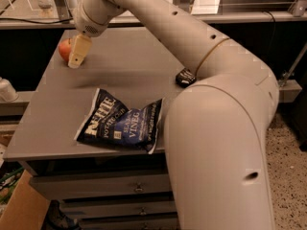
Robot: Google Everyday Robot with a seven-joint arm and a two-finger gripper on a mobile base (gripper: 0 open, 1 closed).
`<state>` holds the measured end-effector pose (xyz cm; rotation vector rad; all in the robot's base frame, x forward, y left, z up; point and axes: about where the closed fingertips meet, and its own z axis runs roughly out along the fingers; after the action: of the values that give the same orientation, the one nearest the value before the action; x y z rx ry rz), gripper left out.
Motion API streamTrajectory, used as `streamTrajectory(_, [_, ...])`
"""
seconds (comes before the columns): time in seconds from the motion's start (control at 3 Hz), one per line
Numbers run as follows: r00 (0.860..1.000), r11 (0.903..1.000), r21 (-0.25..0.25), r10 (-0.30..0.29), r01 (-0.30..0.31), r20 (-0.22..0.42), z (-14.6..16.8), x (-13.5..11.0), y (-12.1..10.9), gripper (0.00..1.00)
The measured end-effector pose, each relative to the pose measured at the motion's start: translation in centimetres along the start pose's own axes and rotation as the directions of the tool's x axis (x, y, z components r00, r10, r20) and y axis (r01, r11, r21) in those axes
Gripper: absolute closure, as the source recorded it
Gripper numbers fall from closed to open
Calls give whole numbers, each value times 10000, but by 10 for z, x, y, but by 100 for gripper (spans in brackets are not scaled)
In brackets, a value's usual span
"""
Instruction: Move apple near rxbar chocolate
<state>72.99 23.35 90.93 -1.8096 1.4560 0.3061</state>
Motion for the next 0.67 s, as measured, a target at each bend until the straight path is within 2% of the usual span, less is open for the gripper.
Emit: streamTrajectory(0.67, [9941, 9926, -1059, -690, 600, -840, 32, 7, 14, 0])
